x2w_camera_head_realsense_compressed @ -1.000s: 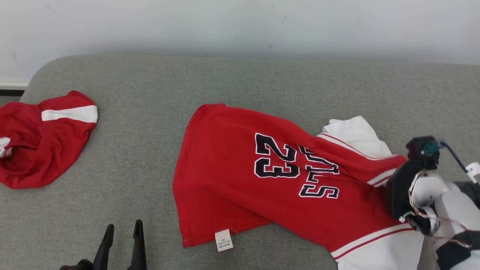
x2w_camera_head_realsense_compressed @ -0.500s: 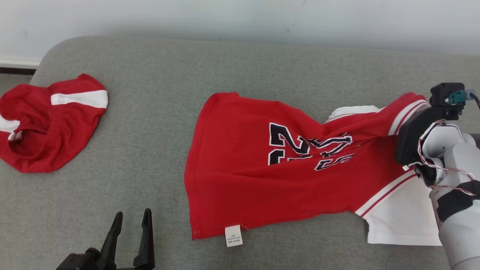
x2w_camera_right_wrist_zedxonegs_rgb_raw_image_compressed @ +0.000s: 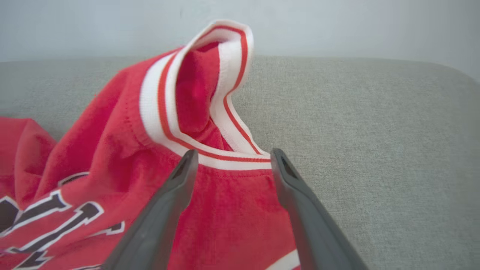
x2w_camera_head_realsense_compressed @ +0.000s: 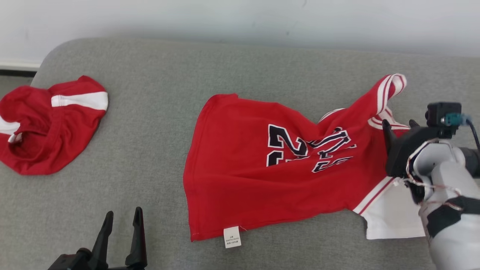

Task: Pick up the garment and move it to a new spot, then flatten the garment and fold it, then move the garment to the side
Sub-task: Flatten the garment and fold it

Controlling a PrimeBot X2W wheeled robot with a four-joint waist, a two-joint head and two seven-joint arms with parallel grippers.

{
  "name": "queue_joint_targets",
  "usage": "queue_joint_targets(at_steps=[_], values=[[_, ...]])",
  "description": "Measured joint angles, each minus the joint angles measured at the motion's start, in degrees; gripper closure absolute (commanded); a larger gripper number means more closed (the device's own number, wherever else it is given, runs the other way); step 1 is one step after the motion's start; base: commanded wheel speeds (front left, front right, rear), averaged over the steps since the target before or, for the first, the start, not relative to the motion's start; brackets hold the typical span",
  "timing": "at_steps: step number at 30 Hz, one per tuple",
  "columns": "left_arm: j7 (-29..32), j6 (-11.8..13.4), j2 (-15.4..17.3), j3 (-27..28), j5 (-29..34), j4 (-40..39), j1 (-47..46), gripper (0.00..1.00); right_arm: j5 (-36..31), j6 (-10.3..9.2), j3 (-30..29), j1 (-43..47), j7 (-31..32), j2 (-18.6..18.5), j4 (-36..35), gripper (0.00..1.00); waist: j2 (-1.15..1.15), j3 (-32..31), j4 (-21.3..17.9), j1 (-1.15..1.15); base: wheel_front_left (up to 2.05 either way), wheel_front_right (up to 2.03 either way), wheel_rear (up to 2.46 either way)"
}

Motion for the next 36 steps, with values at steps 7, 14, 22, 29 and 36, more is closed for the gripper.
queue_joint_targets(at_steps=[7, 14, 22, 29, 36], values=[[0.0, 0.7, 0.2, 1.4, 0.7, -0.1, 1.7, 0.0, 5.7, 0.0, 9.2, 10.4, -15.2, -1.7, -11.1, 0.0, 0.0, -4.0, -3.3, 0.0, 0.0, 0.0, 0.0], [0.0, 1.2, 0.9, 1.8, 1.4, -0.2, 2.9, 0.0, 8.0, 0.0, 11.8, 21.2, -22.3, -3.8, -21.0, 0.0, -0.01, -8.3, -6.2, -0.01, 0.0, 0.0, 0.0], [0.0, 1.8, 1.6, 2.0, 2.5, 0.2, 3.3, 0.0, 8.6, 0.0, 12.4, 31.2, -23.6, -2.8, -27.3, 0.0, -0.01, -11.5, -9.1, -0.02, 0.0, 0.0, 0.0], [0.0, 1.9, 1.4, 2.7, 3.3, 1.1, 4.7, 0.0, 8.2, 0.0, 11.9, 36.0, -23.1, -0.2, -29.9, 0.0, -0.01, -13.2, -11.4, -0.01, 0.0, 0.0, 0.0], [0.0, 1.5, 0.7, 3.2, 3.8, 2.0, 6.1, 0.0, 8.2, 0.0, 10.6, 37.9, -21.9, 0.5, -30.9, 0.0, -0.01, -14.4, -13.0, -0.01, 0.0, 0.0, 0.0]])
